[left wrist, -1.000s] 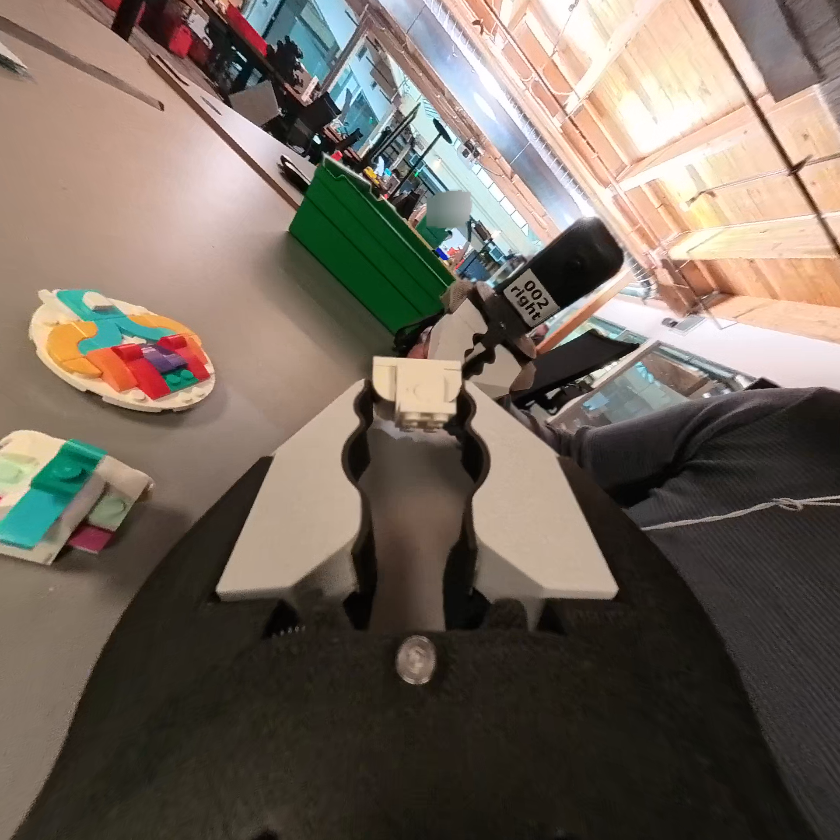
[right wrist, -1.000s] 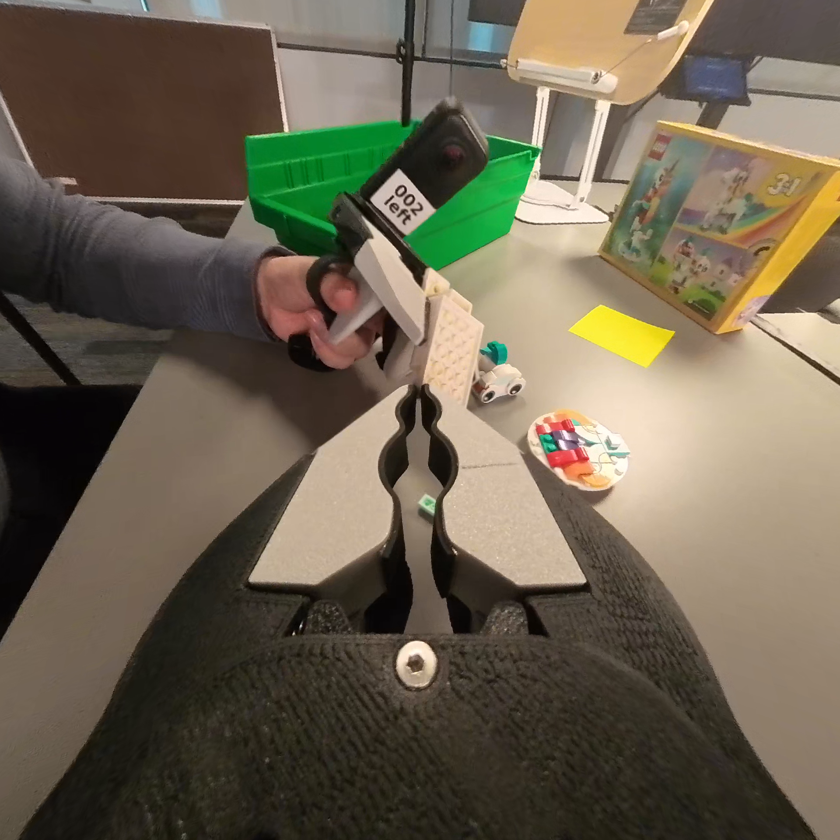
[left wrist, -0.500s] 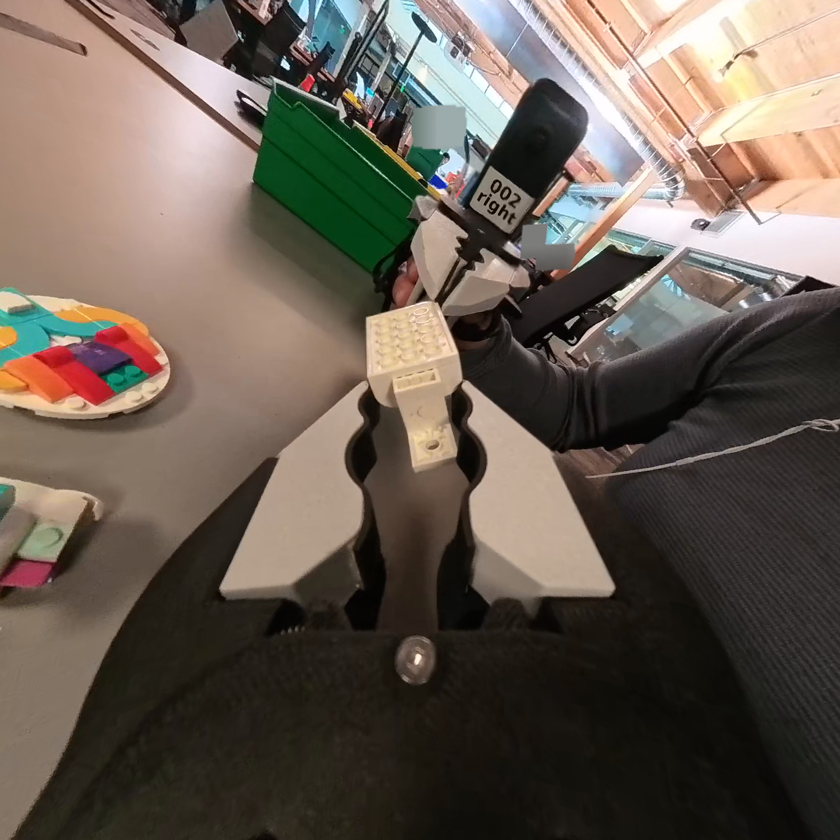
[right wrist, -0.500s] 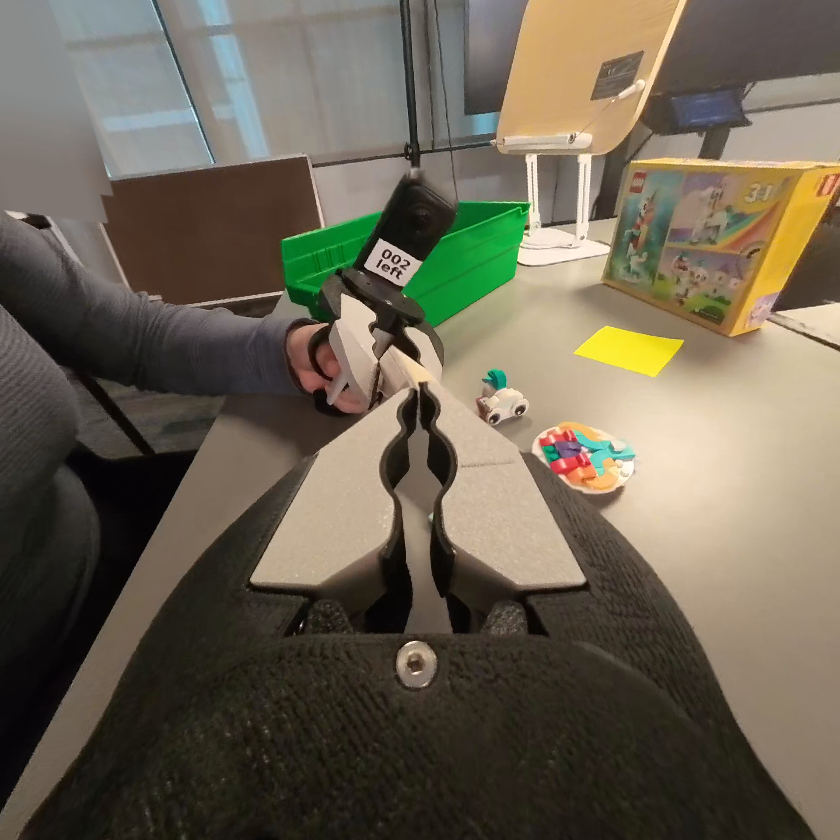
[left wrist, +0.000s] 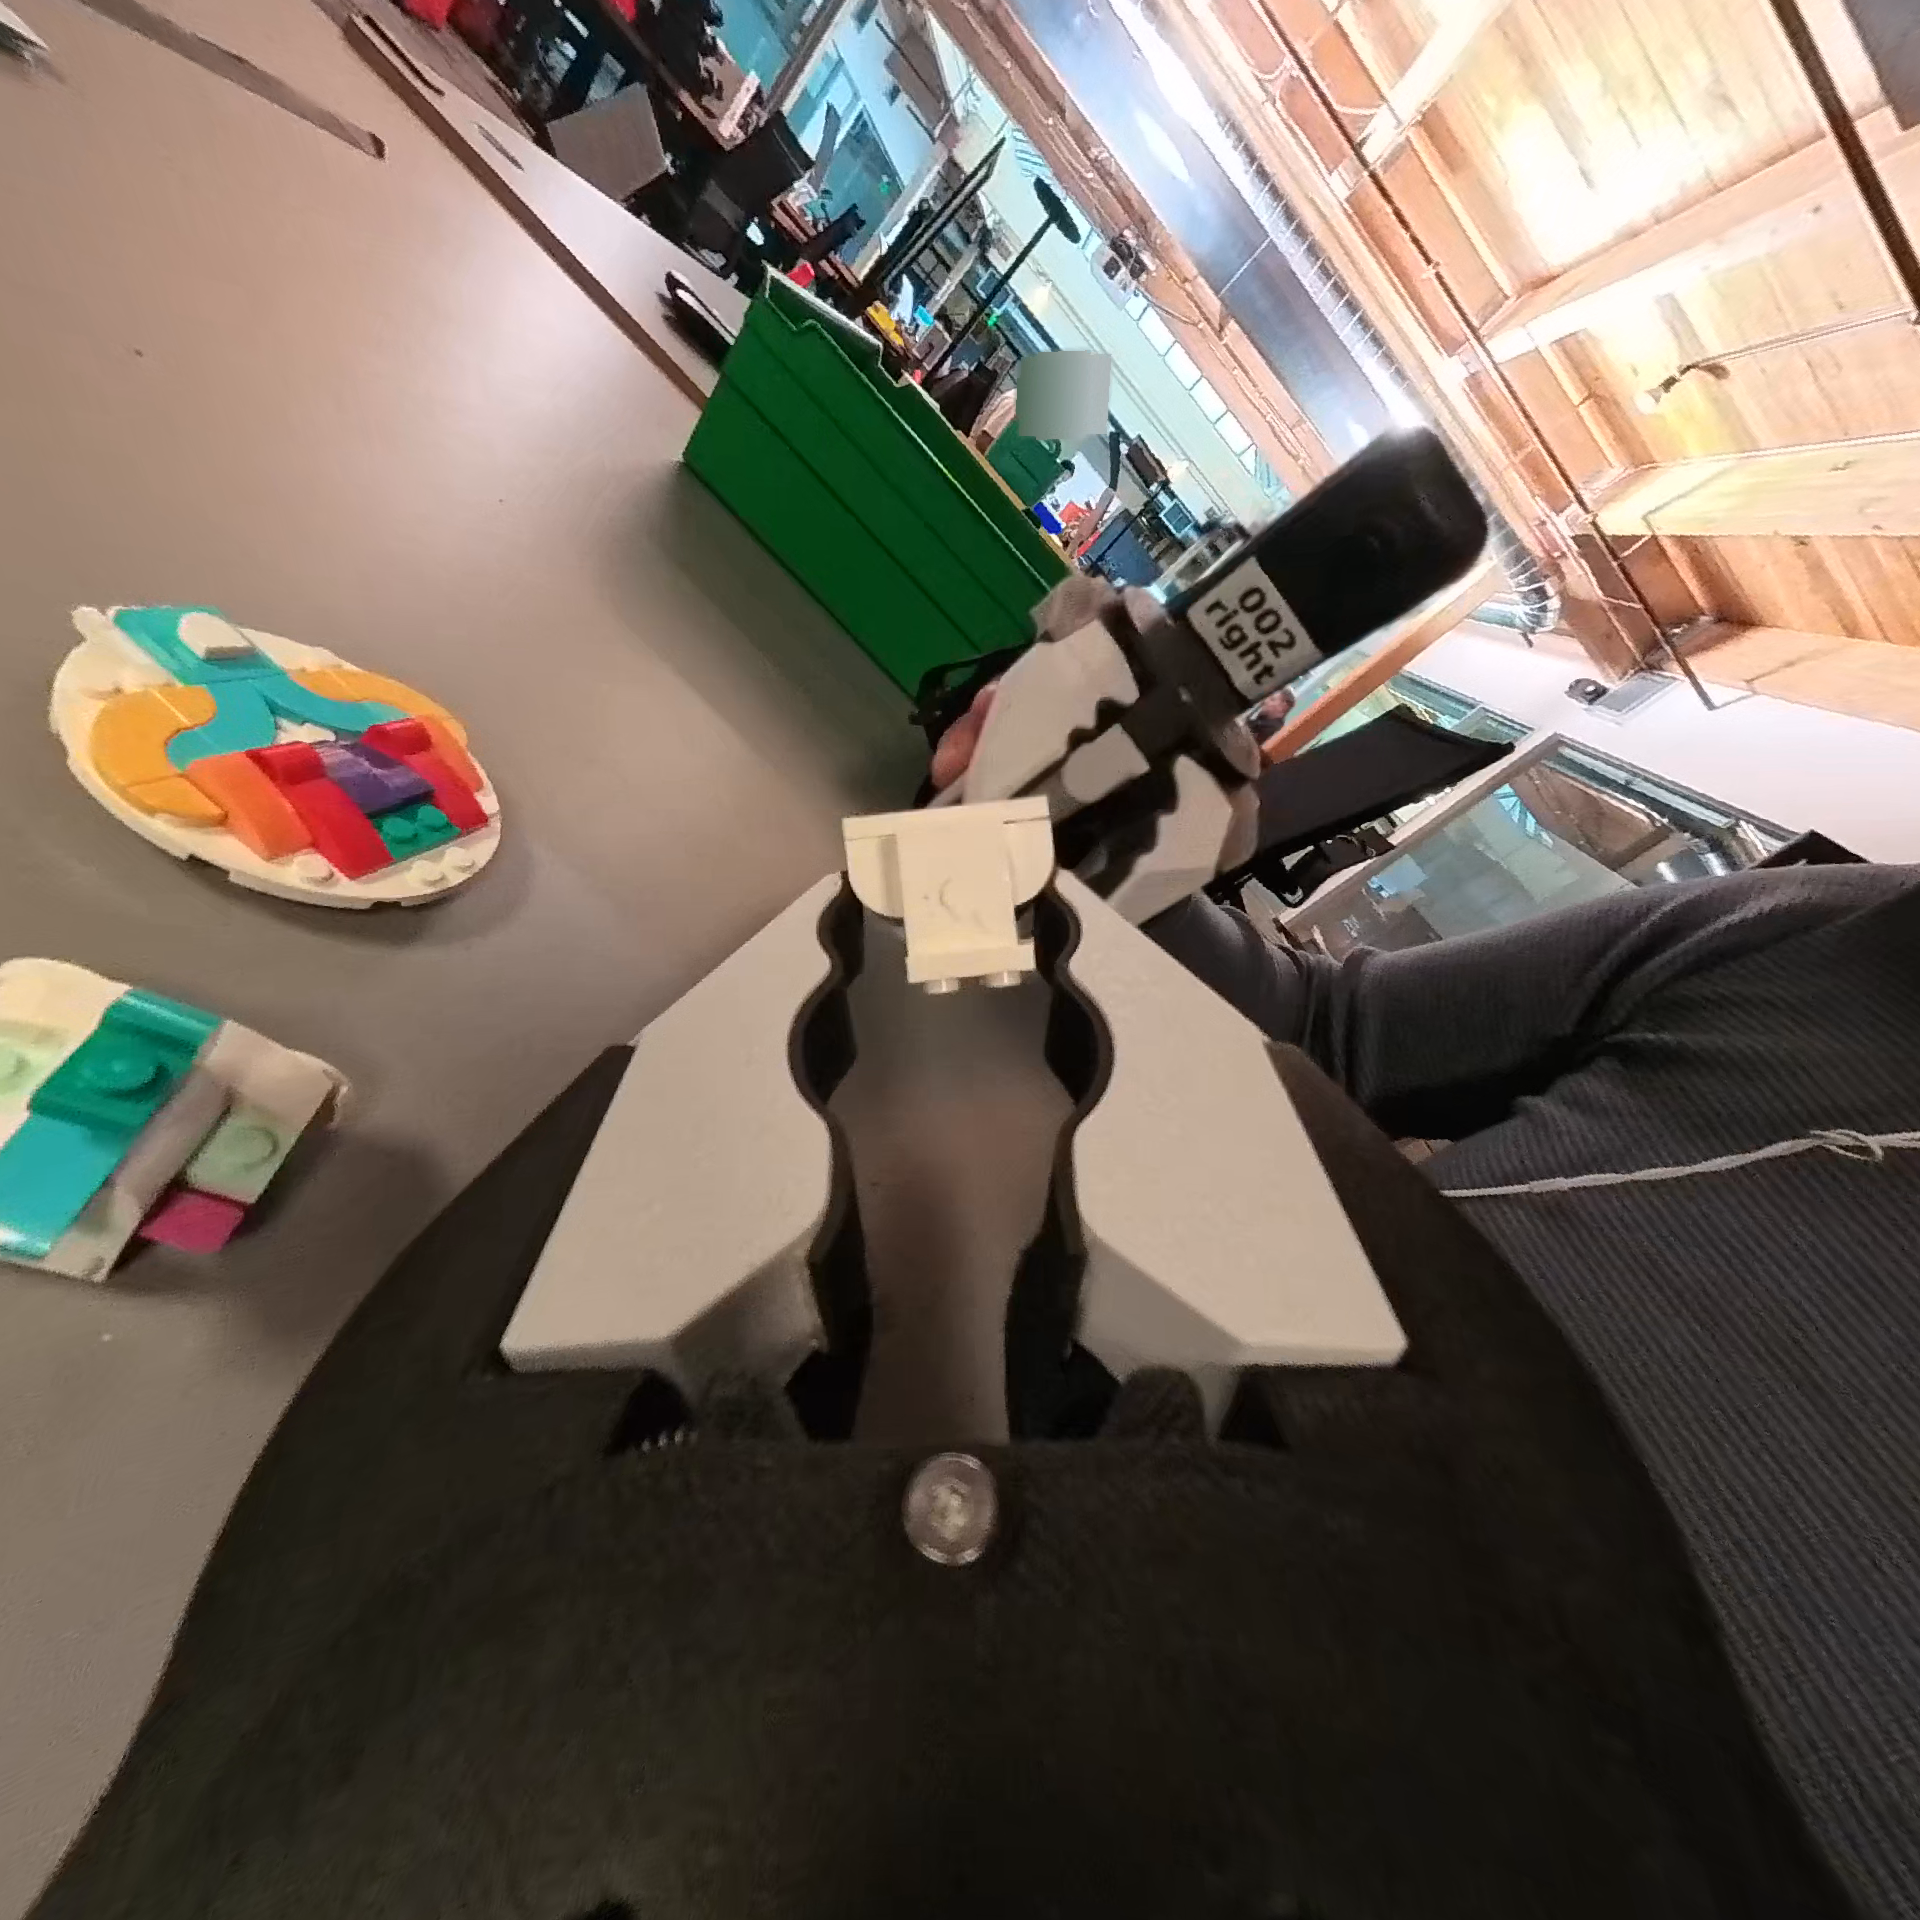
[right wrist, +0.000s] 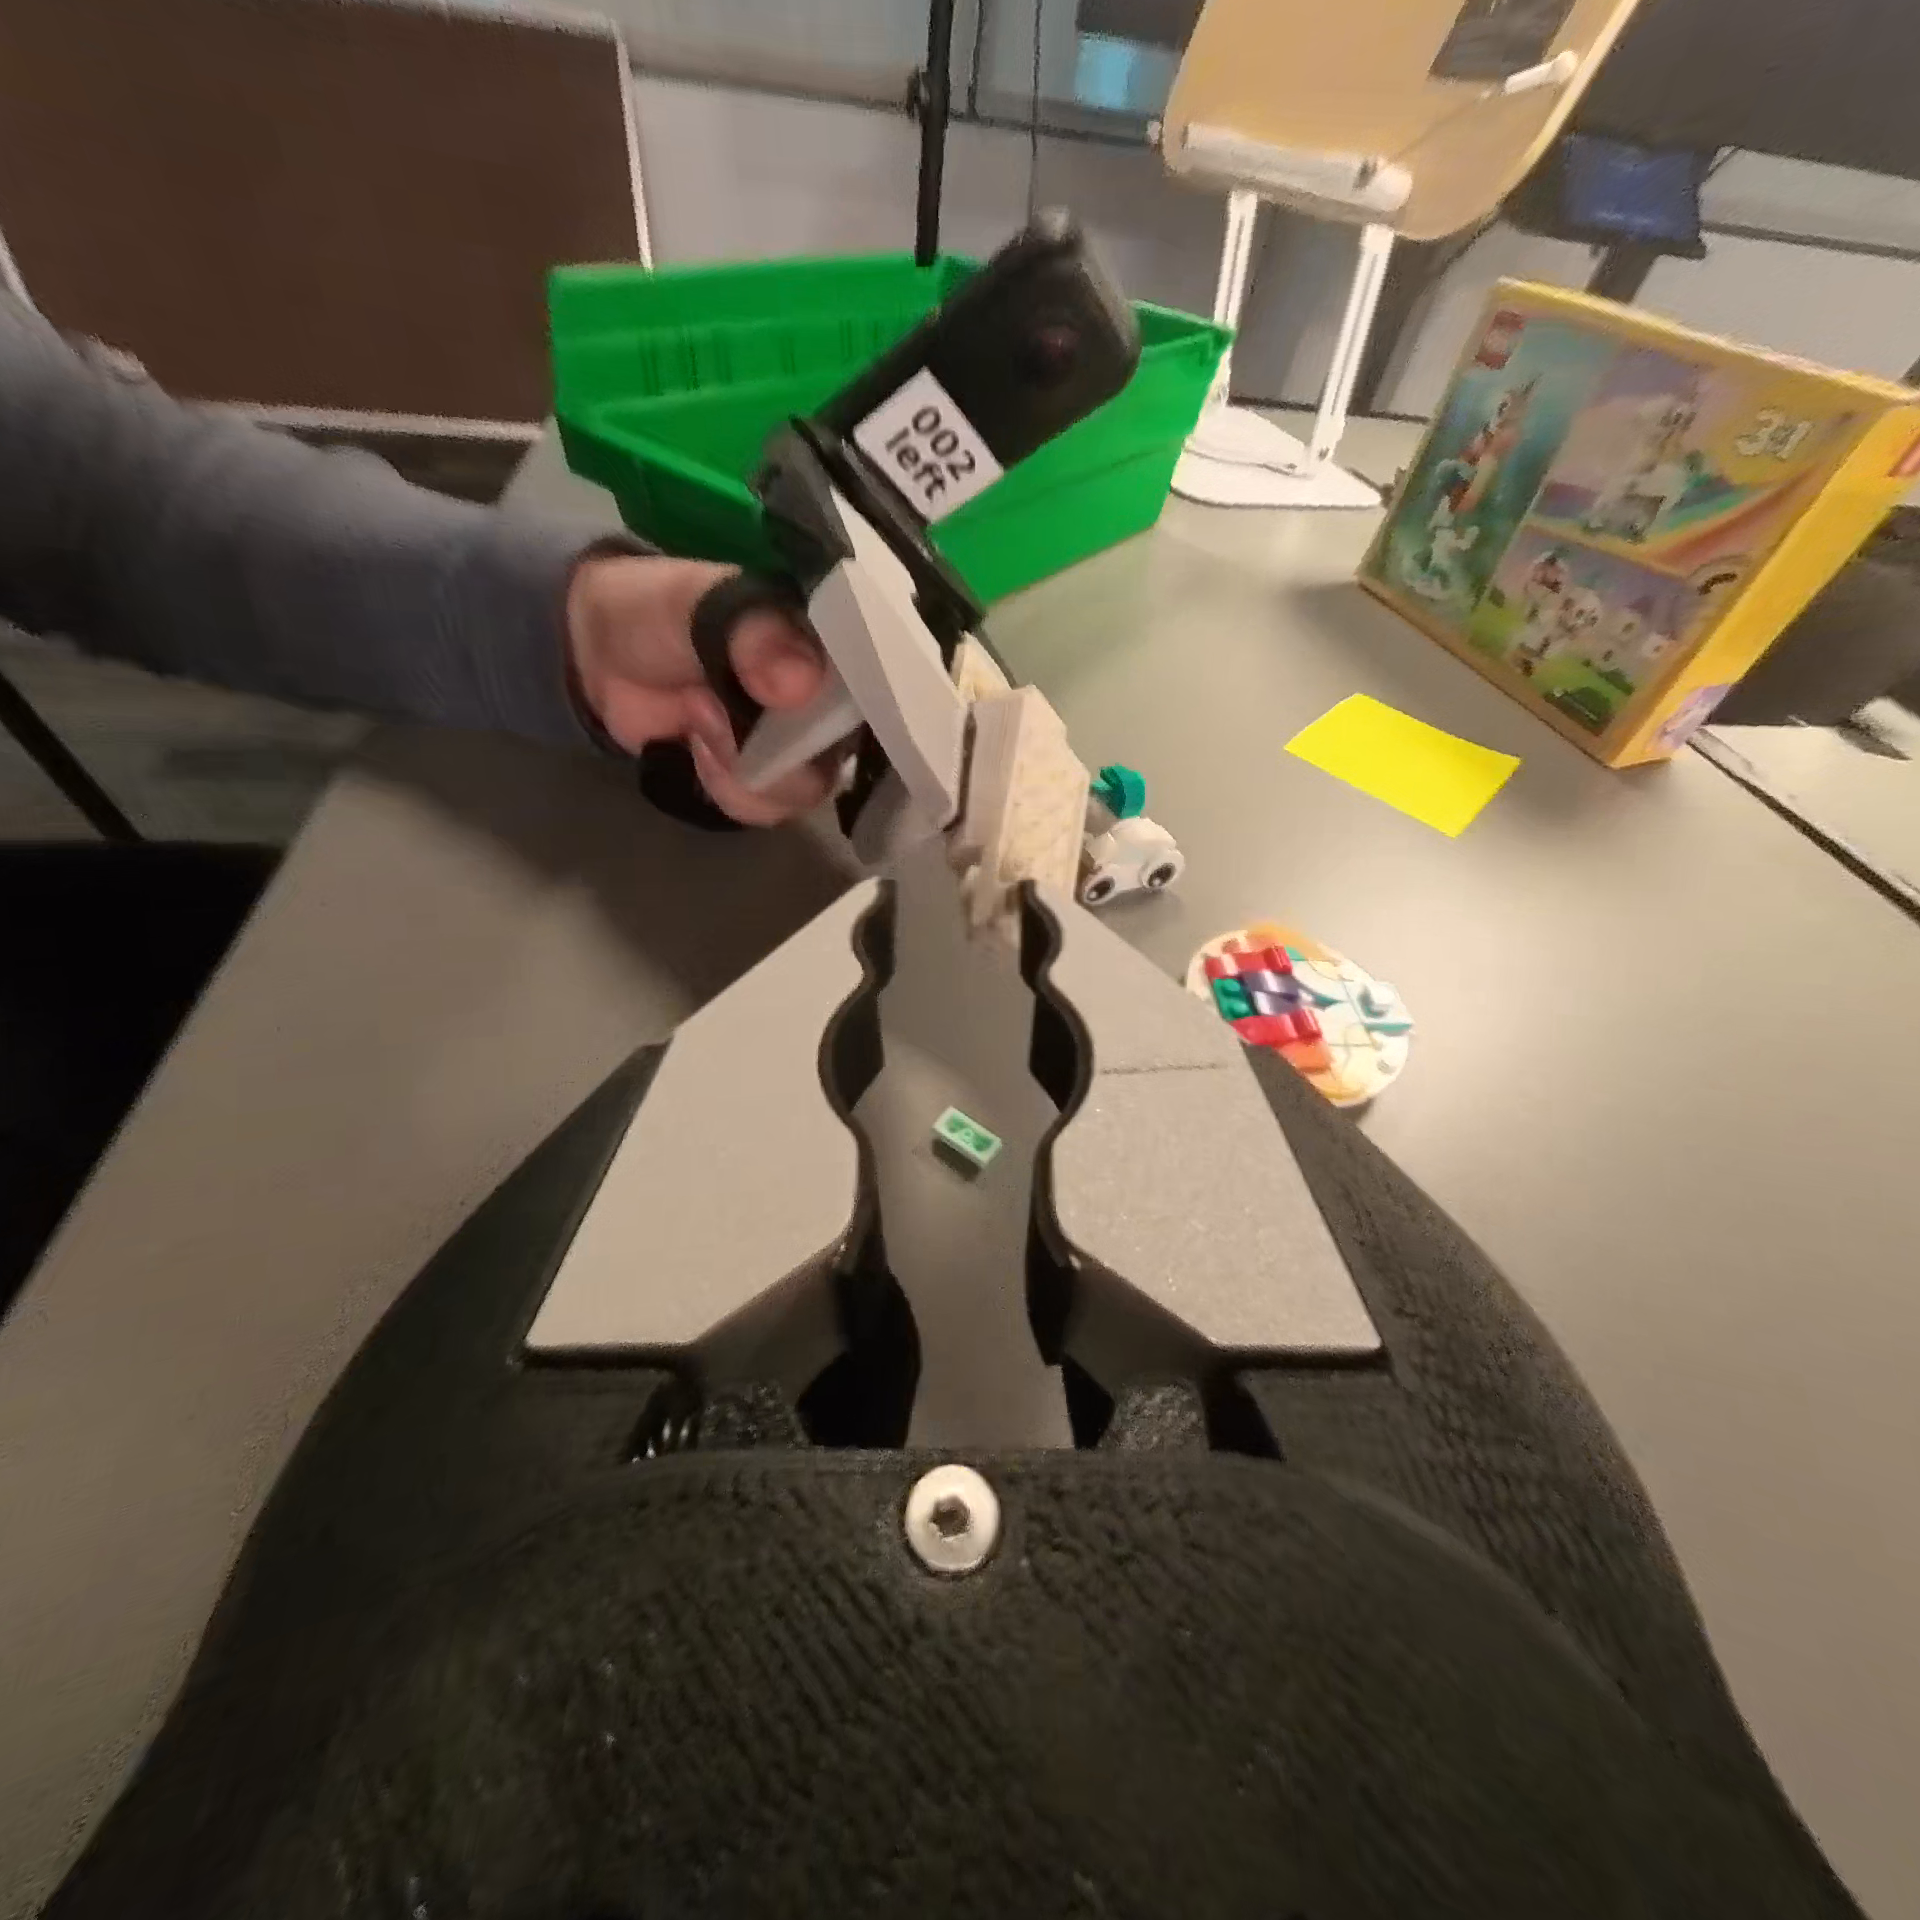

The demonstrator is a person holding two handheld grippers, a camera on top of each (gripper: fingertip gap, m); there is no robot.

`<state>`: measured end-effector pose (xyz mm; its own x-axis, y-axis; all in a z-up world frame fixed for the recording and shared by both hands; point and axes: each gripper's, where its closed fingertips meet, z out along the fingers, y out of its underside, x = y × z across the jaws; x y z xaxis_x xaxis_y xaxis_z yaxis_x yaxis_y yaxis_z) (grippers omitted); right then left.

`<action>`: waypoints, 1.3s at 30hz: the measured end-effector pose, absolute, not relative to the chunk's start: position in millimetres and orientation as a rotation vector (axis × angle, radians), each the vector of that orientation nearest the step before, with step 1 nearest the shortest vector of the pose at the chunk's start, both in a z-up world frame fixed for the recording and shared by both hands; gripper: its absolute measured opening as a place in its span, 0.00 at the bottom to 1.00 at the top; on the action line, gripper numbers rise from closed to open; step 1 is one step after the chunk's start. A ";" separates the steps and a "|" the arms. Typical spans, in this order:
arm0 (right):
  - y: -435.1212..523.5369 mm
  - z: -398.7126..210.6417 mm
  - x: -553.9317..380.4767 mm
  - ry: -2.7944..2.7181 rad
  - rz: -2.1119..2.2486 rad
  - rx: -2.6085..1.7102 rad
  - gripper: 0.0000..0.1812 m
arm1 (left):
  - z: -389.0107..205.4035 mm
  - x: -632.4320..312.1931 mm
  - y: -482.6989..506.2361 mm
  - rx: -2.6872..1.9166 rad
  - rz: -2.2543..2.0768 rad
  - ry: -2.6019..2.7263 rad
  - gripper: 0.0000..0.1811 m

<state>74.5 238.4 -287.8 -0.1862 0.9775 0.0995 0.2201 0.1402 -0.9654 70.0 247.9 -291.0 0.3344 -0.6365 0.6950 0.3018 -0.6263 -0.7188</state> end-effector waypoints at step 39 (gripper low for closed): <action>311.0 -345.7 107.9 -1.156 1.392 -2.081 0.23 | -334.6 -15.8 278.9 -2.054 -0.530 0.306 0.28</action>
<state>107.9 311.0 -345.7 0.1705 0.7988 -0.5770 0.4204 -0.5886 -0.6905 -15.8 278.9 -334.6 0.8743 -0.4190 0.2451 -0.0031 -0.5098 -0.8603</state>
